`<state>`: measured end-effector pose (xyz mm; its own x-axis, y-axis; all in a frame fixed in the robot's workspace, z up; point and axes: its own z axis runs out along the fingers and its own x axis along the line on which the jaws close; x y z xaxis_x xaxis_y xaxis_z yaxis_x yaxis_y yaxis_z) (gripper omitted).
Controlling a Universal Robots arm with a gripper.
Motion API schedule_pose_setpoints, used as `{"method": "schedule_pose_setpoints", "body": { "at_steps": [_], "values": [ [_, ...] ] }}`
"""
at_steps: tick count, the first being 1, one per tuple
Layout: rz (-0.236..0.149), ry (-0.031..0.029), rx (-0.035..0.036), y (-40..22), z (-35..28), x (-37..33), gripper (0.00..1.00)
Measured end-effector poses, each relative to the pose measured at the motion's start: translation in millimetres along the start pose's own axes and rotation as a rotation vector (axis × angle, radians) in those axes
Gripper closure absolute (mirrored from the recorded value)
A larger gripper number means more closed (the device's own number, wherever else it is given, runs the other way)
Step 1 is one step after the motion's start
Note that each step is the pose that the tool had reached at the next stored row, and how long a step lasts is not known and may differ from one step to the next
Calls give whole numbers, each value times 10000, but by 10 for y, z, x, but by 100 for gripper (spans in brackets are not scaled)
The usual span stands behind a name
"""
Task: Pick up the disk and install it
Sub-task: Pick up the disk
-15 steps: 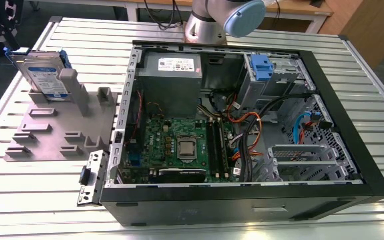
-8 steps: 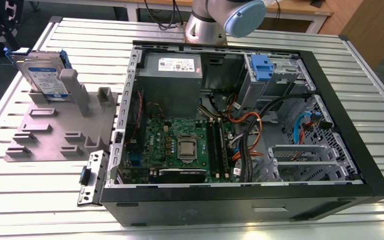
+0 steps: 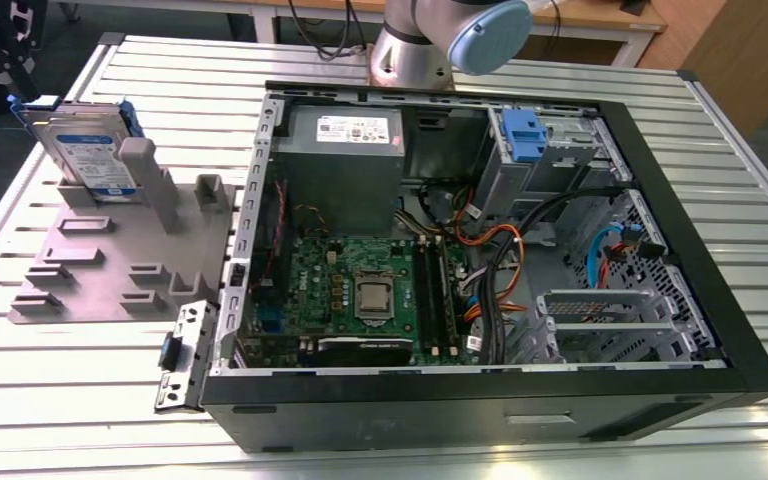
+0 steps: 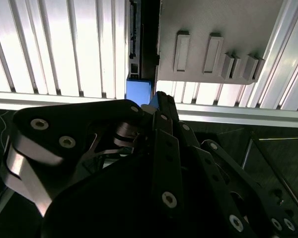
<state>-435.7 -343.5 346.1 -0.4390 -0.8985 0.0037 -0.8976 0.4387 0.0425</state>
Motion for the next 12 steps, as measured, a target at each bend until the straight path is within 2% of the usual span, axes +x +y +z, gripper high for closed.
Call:
{"method": "schedule_pose_setpoints", "body": {
  "at_steps": [12],
  "values": [
    [-182, 8, 0, 0, 0, 0, 89]
  ]
}}
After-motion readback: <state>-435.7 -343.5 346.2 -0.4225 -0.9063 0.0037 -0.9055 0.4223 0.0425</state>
